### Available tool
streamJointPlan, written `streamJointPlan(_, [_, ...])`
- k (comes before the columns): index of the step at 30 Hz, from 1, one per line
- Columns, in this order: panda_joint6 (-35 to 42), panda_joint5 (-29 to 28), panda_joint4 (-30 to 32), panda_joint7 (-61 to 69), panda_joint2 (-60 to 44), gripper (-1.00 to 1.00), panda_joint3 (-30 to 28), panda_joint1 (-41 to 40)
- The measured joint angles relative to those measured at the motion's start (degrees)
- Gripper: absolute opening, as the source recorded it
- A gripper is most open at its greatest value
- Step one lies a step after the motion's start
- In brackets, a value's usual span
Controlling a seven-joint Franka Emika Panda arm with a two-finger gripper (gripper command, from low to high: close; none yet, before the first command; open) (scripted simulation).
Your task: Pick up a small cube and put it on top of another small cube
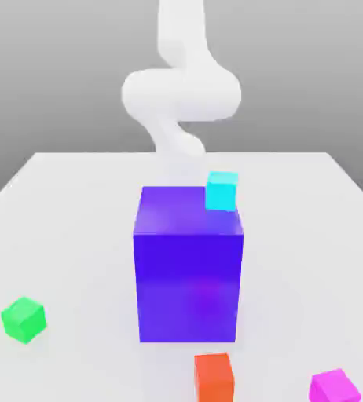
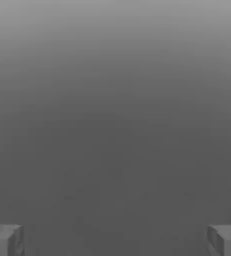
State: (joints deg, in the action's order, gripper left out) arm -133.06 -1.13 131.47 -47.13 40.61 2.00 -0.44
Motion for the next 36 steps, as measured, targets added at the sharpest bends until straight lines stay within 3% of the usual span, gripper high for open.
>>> streamJointPlan(17, [-8.69, -10.00, -2.14, -10.45, -35.69, 0.00, 11.01, 0.54])
streamJointPlan(30, [-16.03, -12.13, -3.50, -14.59, -61.68, 0.00, 13.91, 6.22])
streamJointPlan(34, [-21.23, -14.34, -5.05, -16.44, -69.88, 0.00, 11.72, 8.71])
streamJointPlan(35, [-22.71, -15.13, -5.52, -17.04, -71.87, -1.00, 10.83, 9.45])
streamJointPlan(36, [-22.71, -15.13, -5.52, -17.04, -71.87, -1.00, 10.83, 9.45])
